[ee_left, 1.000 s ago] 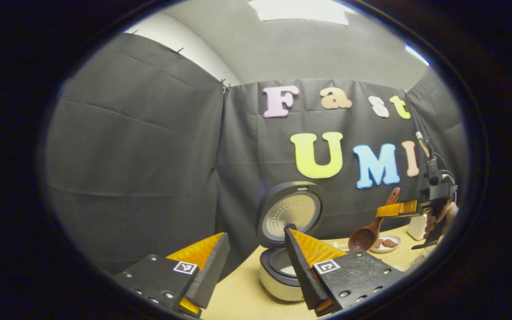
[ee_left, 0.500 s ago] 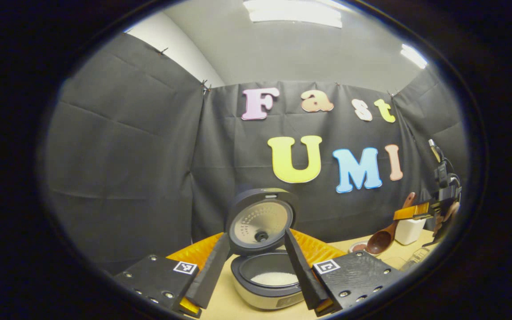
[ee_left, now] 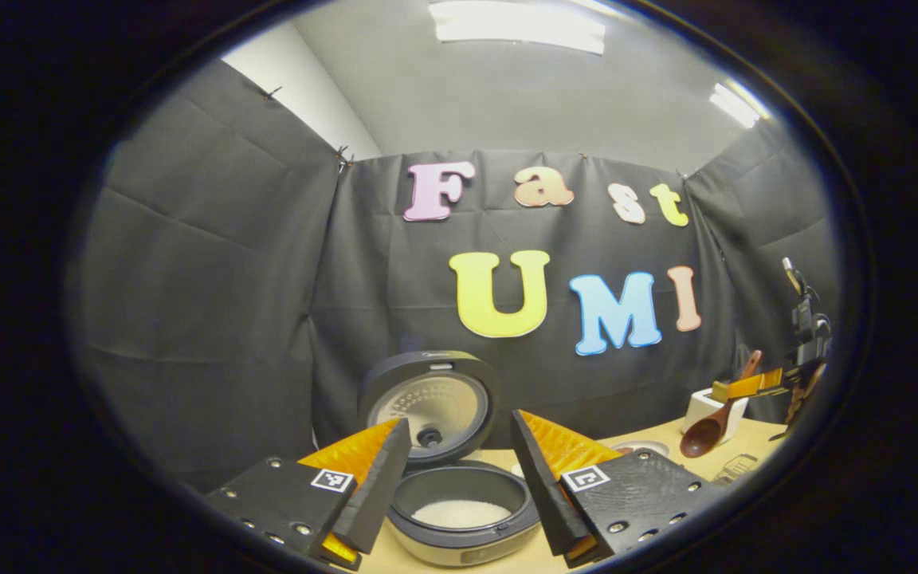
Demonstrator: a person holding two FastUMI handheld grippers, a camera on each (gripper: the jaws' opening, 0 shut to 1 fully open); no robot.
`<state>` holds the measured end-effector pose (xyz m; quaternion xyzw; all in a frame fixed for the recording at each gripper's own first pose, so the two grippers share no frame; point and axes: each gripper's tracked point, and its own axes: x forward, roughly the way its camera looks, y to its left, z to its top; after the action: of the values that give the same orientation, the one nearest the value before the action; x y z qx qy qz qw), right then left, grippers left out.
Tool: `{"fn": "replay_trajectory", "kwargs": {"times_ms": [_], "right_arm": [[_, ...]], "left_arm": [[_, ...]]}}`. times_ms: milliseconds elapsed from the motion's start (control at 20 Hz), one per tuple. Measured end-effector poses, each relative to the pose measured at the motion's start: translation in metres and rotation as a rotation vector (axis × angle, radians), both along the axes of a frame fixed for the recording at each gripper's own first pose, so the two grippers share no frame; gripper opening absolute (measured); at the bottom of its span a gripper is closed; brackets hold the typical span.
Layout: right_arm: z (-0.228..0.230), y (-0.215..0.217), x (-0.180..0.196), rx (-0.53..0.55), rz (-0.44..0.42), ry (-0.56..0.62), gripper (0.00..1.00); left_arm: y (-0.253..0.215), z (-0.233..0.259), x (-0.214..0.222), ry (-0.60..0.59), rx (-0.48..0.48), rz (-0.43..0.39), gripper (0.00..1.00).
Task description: Close the left gripper, press the button to open the rice cooker; take a wooden spoon from the chopstick holder with the right hand, scoop a spoonful of rice and pour it into the rice cooker, then put the wooden spoon back into the chopstick holder.
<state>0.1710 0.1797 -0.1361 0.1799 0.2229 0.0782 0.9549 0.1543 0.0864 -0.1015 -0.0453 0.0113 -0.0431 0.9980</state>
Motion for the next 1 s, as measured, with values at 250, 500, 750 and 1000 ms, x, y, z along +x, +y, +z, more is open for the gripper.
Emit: {"fn": "replay_trajectory", "kwargs": {"times_ms": [250, 500, 750, 1000], "right_arm": [[-0.006, -0.047, -0.016, -0.032, -0.079, 0.018, 0.1], [-0.023, -0.088, -0.034, -0.083, -0.136, 0.056, 0.1], [-0.05, -0.113, -0.054, -0.132, -0.158, 0.113, 0.1], [-0.086, -0.116, -0.068, -0.158, -0.141, 0.177, 0.1]], "left_arm": [[-0.028, 0.002, 0.007, -0.005, -0.013, -0.049, 0.8], [-0.057, 0.002, 0.009, -0.004, -0.027, -0.098, 0.8], [-0.069, 0.004, 0.008, -0.003, -0.029, -0.121, 0.79], [-0.064, 0.006, 0.003, -0.004, -0.013, -0.114, 0.79]]}}
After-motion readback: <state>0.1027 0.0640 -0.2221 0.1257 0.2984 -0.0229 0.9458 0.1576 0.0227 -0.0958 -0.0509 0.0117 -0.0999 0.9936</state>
